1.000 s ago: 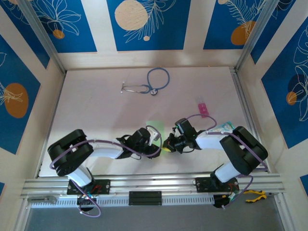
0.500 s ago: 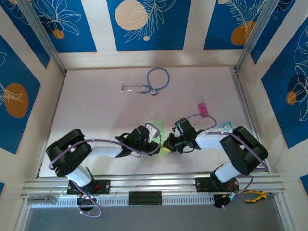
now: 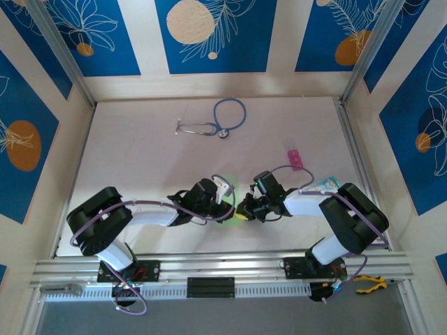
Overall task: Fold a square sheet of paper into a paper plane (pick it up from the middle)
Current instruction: Fold the triangle a second time at the center of the table.
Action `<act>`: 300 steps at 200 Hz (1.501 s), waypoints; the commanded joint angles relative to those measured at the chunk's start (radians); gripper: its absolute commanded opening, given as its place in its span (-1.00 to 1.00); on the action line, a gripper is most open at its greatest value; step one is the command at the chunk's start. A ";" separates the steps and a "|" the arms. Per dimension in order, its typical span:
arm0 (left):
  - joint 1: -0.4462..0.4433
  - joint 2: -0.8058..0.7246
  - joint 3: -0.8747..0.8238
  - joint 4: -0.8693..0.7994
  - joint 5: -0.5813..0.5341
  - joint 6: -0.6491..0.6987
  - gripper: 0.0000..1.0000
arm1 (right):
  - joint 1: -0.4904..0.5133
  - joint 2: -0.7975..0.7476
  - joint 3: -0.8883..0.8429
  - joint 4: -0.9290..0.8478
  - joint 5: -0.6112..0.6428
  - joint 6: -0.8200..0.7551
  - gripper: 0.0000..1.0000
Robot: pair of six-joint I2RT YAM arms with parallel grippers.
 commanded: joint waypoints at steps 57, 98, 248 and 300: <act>0.028 -0.001 0.030 -0.059 0.068 0.035 -0.59 | 0.005 0.002 0.004 -0.073 0.028 -0.015 -0.99; 0.030 0.028 0.057 -0.086 0.110 0.049 -0.59 | 0.004 0.001 0.007 -0.077 0.030 -0.016 -0.99; 0.038 0.006 0.066 -0.147 0.084 0.084 -0.85 | 0.005 0.001 0.011 -0.082 0.032 -0.018 -0.99; 0.045 -0.013 0.056 -0.136 0.067 0.073 -1.00 | 0.006 -0.009 0.010 -0.081 0.032 -0.026 -0.98</act>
